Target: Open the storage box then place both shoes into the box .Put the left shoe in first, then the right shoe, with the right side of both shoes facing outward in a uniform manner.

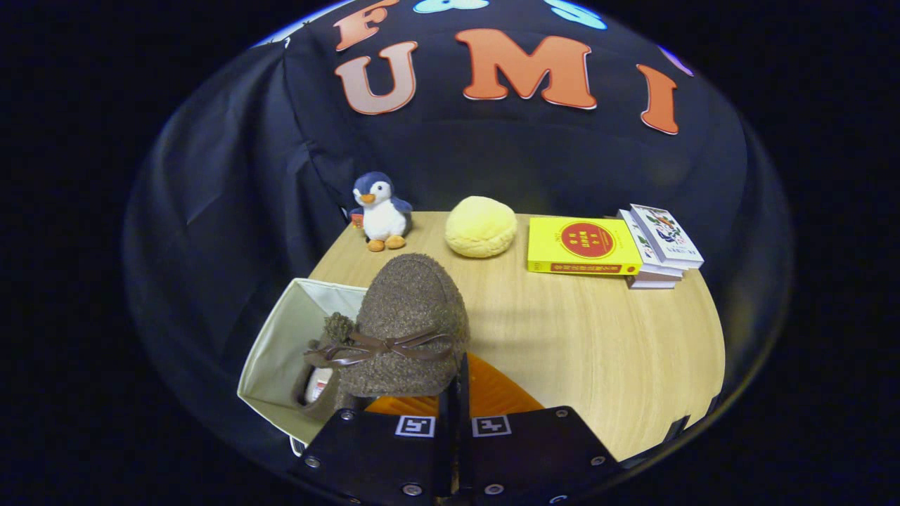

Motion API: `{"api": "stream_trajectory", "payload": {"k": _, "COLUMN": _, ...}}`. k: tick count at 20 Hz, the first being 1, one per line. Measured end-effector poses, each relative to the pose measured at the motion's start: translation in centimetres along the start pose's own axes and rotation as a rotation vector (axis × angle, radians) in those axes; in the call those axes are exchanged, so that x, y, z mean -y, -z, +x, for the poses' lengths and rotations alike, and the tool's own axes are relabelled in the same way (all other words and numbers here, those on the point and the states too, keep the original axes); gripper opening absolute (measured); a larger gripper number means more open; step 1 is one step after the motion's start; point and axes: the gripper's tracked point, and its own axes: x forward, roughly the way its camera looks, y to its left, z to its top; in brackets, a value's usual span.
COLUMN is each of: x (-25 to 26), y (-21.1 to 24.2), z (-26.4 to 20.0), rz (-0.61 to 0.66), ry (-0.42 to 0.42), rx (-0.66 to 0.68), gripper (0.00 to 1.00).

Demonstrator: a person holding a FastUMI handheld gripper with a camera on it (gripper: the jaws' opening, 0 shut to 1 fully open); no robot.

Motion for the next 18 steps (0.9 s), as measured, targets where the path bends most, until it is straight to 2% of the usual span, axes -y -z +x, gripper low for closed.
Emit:
{"api": "stream_trajectory", "payload": {"k": 4, "x": -5.6, "y": 0.0, "z": 1.0, "rz": -0.009, "ry": -0.054, "rx": -0.025, "gripper": 0.05}}
{"api": "stream_trajectory", "payload": {"k": 8, "x": -9.1, "y": 1.4, "z": 2.8, "rz": 0.019, "ry": -0.066, "rx": -0.078, "gripper": 0.05}}
{"api": "stream_trajectory", "payload": {"k": 11, "x": -10.2, "y": 3.0, "z": 4.3, "rz": 0.016, "ry": -0.045, "rx": -0.116, "gripper": 0.05}}
{"api": "stream_trajectory", "payload": {"k": 16, "x": -10.0, "y": 6.1, "z": 6.6, "rz": -0.015, "ry": 0.04, "rx": -0.197, "gripper": 0.05}}
{"api": "stream_trajectory", "payload": {"k": 18, "x": -10.6, "y": 6.6, "z": 7.2, "rz": -0.019, "ry": 0.037, "rx": -0.221, "gripper": 0.08}}
